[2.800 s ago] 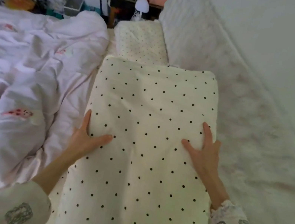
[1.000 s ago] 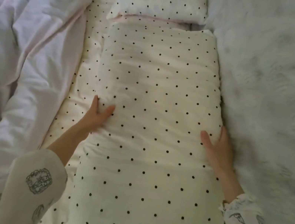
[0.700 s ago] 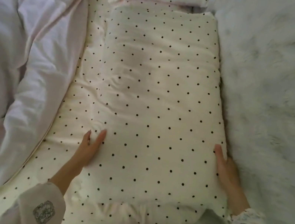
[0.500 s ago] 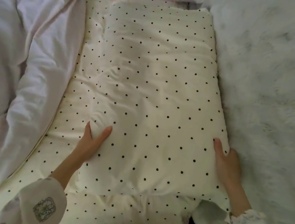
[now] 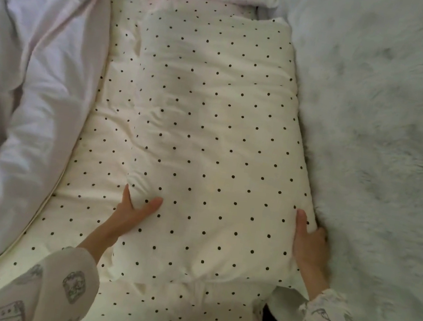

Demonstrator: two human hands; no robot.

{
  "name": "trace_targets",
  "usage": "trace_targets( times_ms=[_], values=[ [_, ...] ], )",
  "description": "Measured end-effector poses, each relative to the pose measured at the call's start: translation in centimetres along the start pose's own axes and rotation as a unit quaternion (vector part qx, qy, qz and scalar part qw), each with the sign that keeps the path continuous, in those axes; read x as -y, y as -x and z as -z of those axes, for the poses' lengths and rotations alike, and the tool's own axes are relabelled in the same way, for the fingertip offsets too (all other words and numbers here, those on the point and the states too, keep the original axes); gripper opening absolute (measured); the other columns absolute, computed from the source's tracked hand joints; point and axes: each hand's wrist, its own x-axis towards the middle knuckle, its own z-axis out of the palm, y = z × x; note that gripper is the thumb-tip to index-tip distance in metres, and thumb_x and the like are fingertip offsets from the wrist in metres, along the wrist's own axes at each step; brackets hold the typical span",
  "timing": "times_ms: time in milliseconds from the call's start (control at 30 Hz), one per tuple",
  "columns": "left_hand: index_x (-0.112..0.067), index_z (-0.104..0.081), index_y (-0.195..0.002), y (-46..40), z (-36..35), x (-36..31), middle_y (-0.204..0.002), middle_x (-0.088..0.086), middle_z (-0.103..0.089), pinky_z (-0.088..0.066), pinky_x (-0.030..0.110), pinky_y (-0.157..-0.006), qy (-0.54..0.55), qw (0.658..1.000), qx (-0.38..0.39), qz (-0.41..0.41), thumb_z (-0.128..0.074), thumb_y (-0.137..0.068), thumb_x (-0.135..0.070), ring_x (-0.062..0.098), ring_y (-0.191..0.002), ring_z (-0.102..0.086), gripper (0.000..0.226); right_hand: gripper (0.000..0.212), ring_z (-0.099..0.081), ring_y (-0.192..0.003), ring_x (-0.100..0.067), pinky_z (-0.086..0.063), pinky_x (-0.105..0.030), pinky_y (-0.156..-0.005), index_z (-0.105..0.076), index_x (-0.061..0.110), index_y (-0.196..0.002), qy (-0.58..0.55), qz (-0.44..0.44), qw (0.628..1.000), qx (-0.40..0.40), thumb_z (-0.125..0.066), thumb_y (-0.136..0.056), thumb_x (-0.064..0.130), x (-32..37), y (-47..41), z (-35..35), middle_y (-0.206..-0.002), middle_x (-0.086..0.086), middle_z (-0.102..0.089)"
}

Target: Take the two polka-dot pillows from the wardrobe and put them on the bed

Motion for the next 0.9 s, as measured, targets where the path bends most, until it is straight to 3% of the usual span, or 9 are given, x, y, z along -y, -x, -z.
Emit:
trace_targets(
  times_ms=[67, 200, 300, 433, 500, 567, 633, 800, 900],
  values=[
    [-0.031, 0.000, -0.147, -0.3, 0.1, -0.1, -0.143, 0.004, -0.039, -0.041, 0.043, -0.102, -0.018, 1.000, -0.015, 0.020, -0.070, -0.066, -0.060, 0.027, -0.125, -0.045, 0.110, 0.085, -0.047, -0.121, -0.038, -0.037, -0.046, -0.101, -0.037, 0.000, -0.135, 0.014, -0.006, 1.000, 0.017, -0.041, -0.082, 0.068, 0.2, 0.0, 0.1, -0.135, -0.022, -0.048],
    [-0.030, 0.005, -0.147, 0.3, -0.3, -0.6, -0.151, 0.012, -0.024, -0.033, 0.048, -0.108, -0.061, 0.997, -0.036, 0.036, -0.067, -0.065, -0.066, 0.033, -0.134, -0.032, 0.115, 0.070, -0.040, -0.126, -0.038, -0.032, -0.045, -0.103, -0.032, -0.001, -0.138, 0.060, 0.007, 0.998, 0.019, -0.033, -0.093, 0.052, 0.6, 0.3, 0.5, -0.141, -0.023, -0.040],
    [-0.028, 0.009, -0.146, 0.8, -1.0, -1.3, -0.154, 0.016, -0.003, -0.025, 0.051, -0.111, -0.155, 0.984, -0.084, -0.017, -0.063, -0.078, -0.054, 0.037, -0.139, -0.018, 0.102, 0.055, -0.037, -0.125, -0.036, -0.031, -0.047, -0.102, -0.030, 0.006, -0.140, 0.103, 0.117, 0.988, 0.008, -0.038, -0.094, 0.035, 1.3, 1.8, 0.1, -0.140, -0.021, -0.038],
    [-0.034, -0.004, -0.146, 0.6, -2.0, -3.9, -0.154, 0.013, 0.006, -0.028, 0.059, -0.106, -0.334, 0.915, -0.129, -0.185, -0.061, -0.082, -0.045, 0.037, -0.140, -0.008, 0.086, 0.061, -0.010, -0.141, -0.033, -0.018, -0.058, -0.107, -0.018, 0.024, -0.145, 0.246, 0.229, 0.941, 0.038, -0.040, -0.092, 0.045, 3.9, 3.4, -1.7, -0.156, -0.010, -0.010],
    [-0.034, -0.010, -0.145, -0.1, -3.2, -5.6, -0.155, 0.010, 0.014, -0.023, 0.065, -0.106, -0.425, 0.867, -0.135, -0.220, -0.060, -0.081, -0.050, 0.035, -0.142, 0.006, 0.083, 0.064, 0.006, -0.143, -0.032, -0.010, -0.063, -0.108, -0.008, 0.030, -0.147, 0.301, 0.251, 0.917, 0.069, -0.034, -0.092, 0.051, 5.2, 3.4, -2.7, -0.158, -0.004, 0.005],
    [-0.036, -0.011, -0.145, -0.9, -5.0, -7.3, -0.155, 0.009, 0.019, -0.011, 0.070, -0.104, -0.507, 0.818, -0.131, -0.240, -0.057, -0.079, -0.057, 0.034, -0.142, 0.016, 0.083, 0.066, 0.010, -0.143, -0.032, -0.007, -0.065, -0.108, -0.004, 0.030, -0.147, 0.324, 0.290, 0.898, 0.063, -0.031, -0.092, 0.053, 5.9, 2.9, -3.6, -0.158, -0.003, 0.009],
    [-0.038, -0.005, -0.145, -1.8, -6.6, -8.5, -0.154, 0.007, 0.023, -0.004, 0.073, -0.101, -0.550, 0.793, -0.107, -0.241, -0.053, -0.076, -0.065, 0.034, -0.140, 0.022, 0.089, 0.065, 0.011, -0.143, -0.029, -0.004, -0.066, -0.107, -0.002, 0.032, -0.147, 0.334, 0.326, 0.883, 0.060, -0.029, -0.091, 0.054, 6.4, 2.3, -4.3, -0.158, -0.002, 0.010],
    [-0.042, 0.009, -0.143, -3.5, -7.5, -8.7, -0.151, 0.002, 0.034, 0.005, 0.076, -0.098, -0.577, 0.793, -0.040, -0.190, -0.042, -0.073, -0.077, 0.033, -0.136, 0.034, 0.093, 0.063, 0.020, -0.142, -0.026, 0.003, -0.066, -0.108, 0.012, 0.037, -0.145, 0.352, 0.309, 0.877, 0.106, -0.018, -0.093, 0.054, 6.3, 1.8, -4.9, -0.156, 0.002, 0.021],
    [-0.043, 0.009, -0.142, -3.5, -7.4, -8.7, -0.151, 0.001, 0.034, 0.004, 0.076, -0.098, -0.585, 0.790, -0.042, -0.181, -0.039, -0.072, -0.078, 0.032, -0.136, 0.034, 0.092, 0.063, 0.019, -0.142, -0.023, 0.004, -0.060, -0.111, 0.004, 0.035, -0.147, 0.331, 0.281, 0.886, 0.164, -0.026, -0.095, 0.051, 7.8, 2.2, -3.6, -0.156, 0.003, 0.019]
  ],
)
